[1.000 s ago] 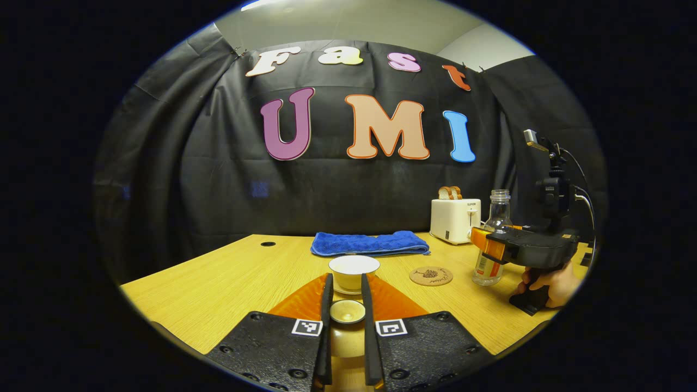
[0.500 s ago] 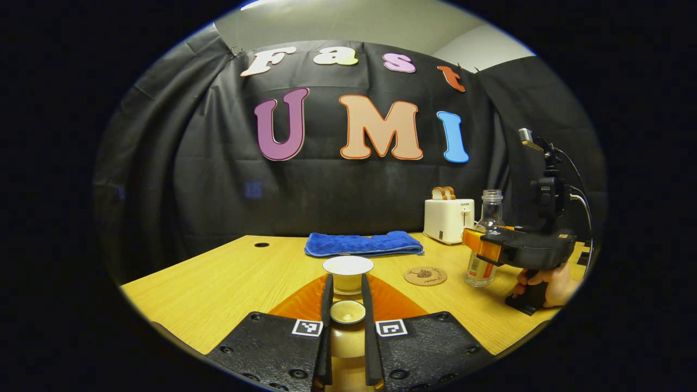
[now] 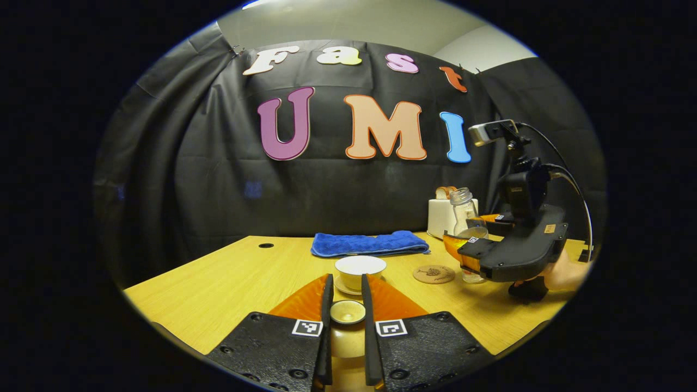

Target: Open the teacup lid with one hand, grasp the water bottle and pour water into the teacup with the other hand; after pouring, place the water bottle on the coaster and then close the teacup lid.

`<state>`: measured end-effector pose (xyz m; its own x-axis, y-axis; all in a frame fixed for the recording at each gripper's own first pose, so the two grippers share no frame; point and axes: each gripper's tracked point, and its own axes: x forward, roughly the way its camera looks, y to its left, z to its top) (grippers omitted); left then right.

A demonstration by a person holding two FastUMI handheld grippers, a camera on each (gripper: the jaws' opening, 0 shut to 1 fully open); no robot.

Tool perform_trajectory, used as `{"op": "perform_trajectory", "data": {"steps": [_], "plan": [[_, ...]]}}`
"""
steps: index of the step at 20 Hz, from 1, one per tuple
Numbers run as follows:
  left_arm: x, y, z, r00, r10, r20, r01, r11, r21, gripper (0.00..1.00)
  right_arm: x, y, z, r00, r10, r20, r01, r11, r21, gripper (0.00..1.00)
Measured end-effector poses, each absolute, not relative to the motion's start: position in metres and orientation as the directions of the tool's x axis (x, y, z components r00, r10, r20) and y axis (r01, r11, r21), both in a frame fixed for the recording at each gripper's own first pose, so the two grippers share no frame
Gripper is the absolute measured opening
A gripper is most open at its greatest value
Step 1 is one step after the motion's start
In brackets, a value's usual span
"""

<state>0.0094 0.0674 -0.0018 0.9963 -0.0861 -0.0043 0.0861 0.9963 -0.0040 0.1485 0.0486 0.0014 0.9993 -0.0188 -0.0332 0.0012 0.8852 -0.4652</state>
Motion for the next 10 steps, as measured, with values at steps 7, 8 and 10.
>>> {"op": "perform_trajectory", "data": {"steps": [7,8,10], "plan": [[0.011,0.086,-0.003,0.996,-0.084,-0.007,0.084,0.996,-0.006,0.20,0.171,0.102,-0.003,0.996,0.023,-0.085,-0.080,0.636,-0.768,0.72],[0.011,0.088,-0.003,0.997,-0.083,-0.007,0.083,0.997,-0.006,0.20,0.176,0.108,-0.005,0.996,0.029,-0.090,-0.090,0.588,-0.804,0.72],[0.011,0.092,-0.001,0.997,-0.077,-0.005,0.077,0.997,-0.006,0.22,0.181,0.120,-0.010,0.993,0.061,-0.103,-0.120,0.493,-0.862,0.72]]}}
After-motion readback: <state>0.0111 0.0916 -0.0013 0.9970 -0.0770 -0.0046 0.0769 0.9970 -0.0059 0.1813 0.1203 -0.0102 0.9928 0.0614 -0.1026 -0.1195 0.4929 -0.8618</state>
